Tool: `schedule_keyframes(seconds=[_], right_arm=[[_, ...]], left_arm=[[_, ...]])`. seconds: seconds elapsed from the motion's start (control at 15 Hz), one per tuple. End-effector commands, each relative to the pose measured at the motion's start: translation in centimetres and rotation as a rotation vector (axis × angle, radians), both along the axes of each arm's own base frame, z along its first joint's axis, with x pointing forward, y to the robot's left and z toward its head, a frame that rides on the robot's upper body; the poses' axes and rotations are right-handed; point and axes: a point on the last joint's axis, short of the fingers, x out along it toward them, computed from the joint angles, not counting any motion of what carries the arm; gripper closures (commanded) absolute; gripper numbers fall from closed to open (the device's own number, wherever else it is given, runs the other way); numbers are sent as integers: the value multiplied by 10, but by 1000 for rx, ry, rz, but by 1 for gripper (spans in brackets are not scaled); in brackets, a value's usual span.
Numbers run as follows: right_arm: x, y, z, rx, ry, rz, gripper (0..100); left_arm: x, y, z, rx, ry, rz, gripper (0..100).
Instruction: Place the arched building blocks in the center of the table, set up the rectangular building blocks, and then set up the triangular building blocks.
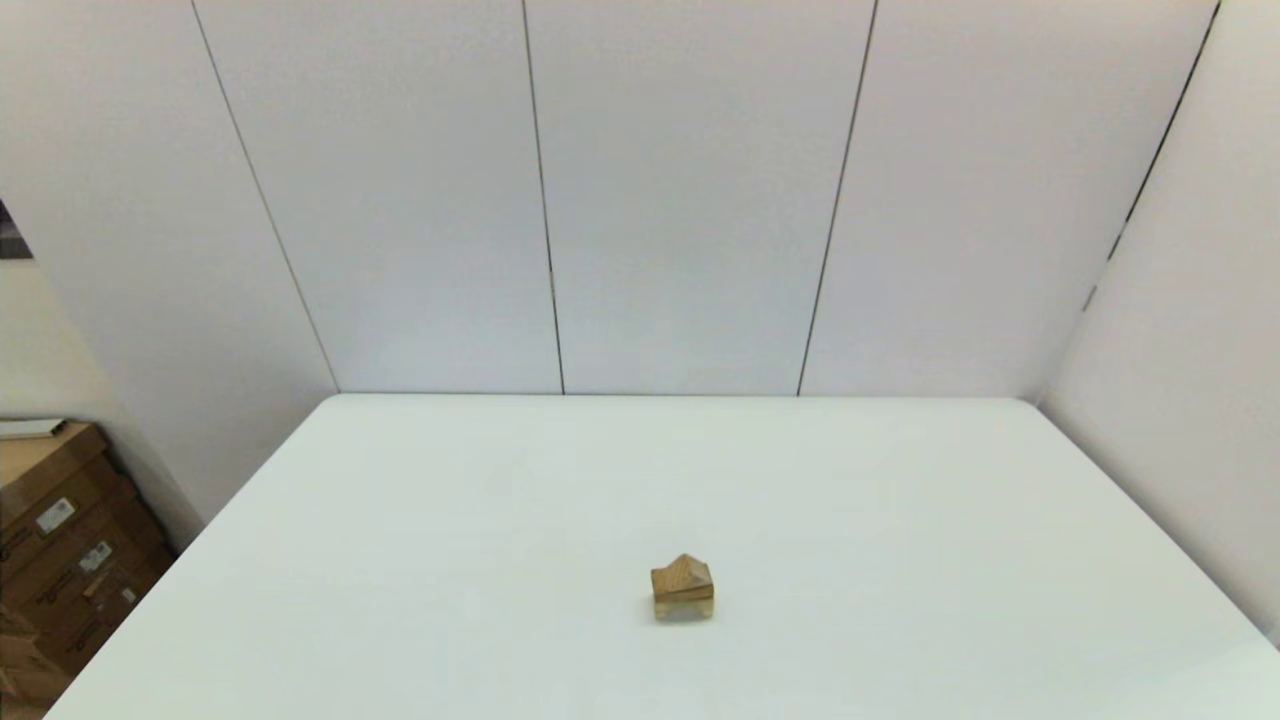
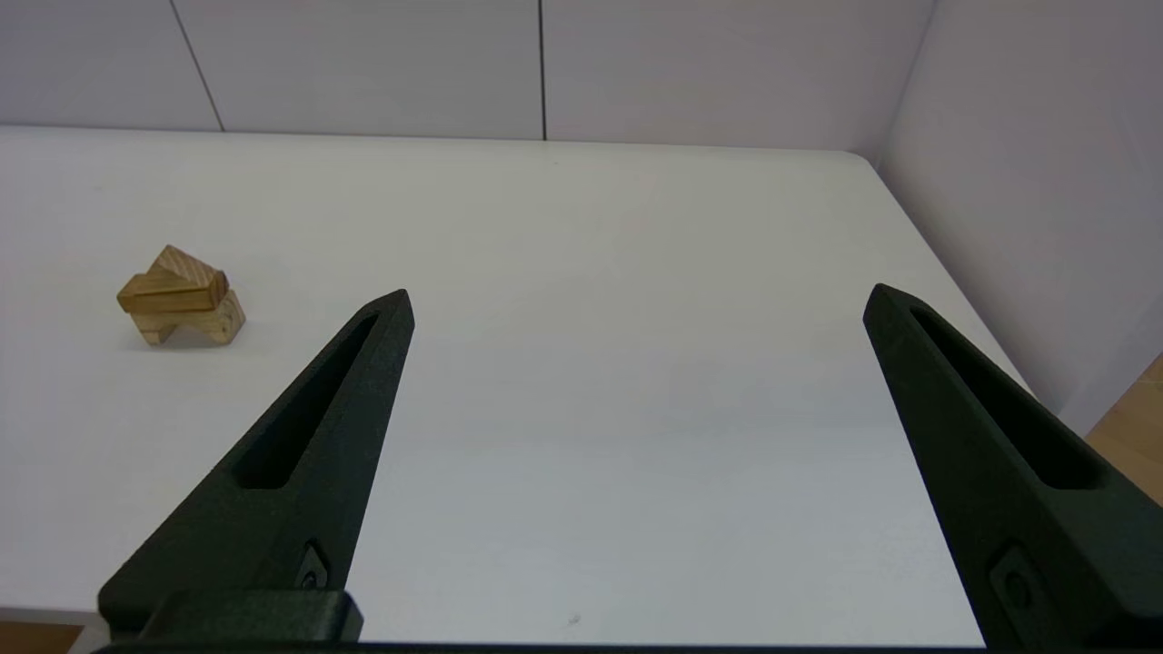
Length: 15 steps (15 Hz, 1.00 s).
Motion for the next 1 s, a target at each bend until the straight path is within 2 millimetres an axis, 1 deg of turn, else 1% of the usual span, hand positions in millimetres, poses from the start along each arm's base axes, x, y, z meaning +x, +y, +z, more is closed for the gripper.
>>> schedule_keyframes(seconds=[0.07,0.13,0.27,0.4,0.73,0.87,1.0], right_arm=[[0,0,0,0,1,1,0],[0,0,0,0,1,1,0],[0,0,0,0,1,1,0],[0,0,0,0,1,1,0],[0,0,0,0,1,1,0],[0,0,0,0,1,1,0],[0,0,0,0,1,1,0]], left_arm=[[0,1,0,620,-14,78,0],[0,1,0,768,-20,83,0],[0,1,1,880,-29,92,0],[0,1,1,1058,-34,97,0],[0,0,0,1397,-75,54,0],[0,0,-2,1469,-69,45,0],[0,0,-2,1466,-70,43,0]])
